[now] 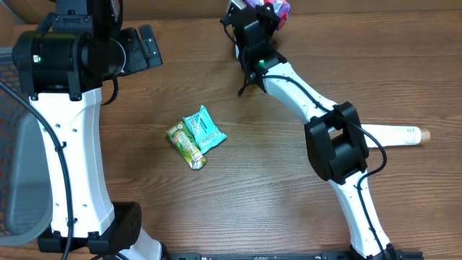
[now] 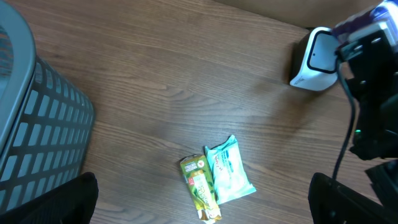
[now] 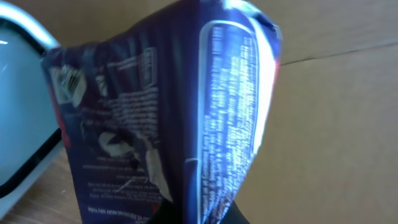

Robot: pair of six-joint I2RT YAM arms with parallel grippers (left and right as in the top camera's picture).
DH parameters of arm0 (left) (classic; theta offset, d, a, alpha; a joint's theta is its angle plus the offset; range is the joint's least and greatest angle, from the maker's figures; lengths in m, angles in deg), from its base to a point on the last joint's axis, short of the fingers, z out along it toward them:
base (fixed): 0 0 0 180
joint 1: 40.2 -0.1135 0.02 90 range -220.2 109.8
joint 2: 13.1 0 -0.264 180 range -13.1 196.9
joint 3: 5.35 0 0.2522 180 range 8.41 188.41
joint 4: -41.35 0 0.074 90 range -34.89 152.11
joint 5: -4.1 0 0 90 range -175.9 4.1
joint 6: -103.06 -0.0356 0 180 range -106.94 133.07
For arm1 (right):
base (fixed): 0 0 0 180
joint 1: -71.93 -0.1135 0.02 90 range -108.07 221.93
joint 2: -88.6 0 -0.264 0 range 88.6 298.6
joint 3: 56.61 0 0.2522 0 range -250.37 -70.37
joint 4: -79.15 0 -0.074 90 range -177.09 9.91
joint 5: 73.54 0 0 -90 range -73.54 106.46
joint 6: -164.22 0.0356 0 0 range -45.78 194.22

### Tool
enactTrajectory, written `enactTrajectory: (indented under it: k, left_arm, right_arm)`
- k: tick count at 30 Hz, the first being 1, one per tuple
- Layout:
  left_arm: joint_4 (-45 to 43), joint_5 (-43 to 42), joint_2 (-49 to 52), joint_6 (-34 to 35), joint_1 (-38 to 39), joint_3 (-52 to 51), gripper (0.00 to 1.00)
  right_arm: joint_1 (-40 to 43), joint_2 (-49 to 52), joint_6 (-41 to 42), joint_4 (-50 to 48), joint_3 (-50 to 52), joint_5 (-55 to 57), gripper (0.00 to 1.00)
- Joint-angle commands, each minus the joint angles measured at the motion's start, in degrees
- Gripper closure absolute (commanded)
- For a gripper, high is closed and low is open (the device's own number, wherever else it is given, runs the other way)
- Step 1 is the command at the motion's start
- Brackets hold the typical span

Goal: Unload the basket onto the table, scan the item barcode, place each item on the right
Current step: 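Lift the purple bag and hold it up to the white scanner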

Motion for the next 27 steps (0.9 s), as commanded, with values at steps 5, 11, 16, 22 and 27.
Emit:
enactTrajectory:
  k: [5,11,16,22,27]
  left_arm:
    - [-0.02,-0.31,-0.11,0.61,0.02,-0.09,0.0]
    - [-0.02,-0.31,-0.11,0.61,0.02,-0.09,0.0]
    - [-0.04,-0.31,-0.11,0.61,0.02,-0.09,0.01]
    - [-0.02,-0.31,-0.11,0.61,0.02,-0.09,0.0]
    - [-0.02,-0.31,-0.11,0.61,0.02,-0.09,0.0]
  right_arm:
    - [-0.76,0.55,-0.09,-1.46,-0.79,4.63,0.96]
    - [-2.45,0.55,-0.59,-3.91,-0.79,9.38,0.96]
    - [-5.64,0.55,-3.06,-9.73,-0.79,15.3,0.96]
    - [-7.26,0.7,-3.02,-10.8,-0.79,19.02,0.96]
    - [-6.43,1.38,-3.04,-10.34,-0.79,19.71,0.96]
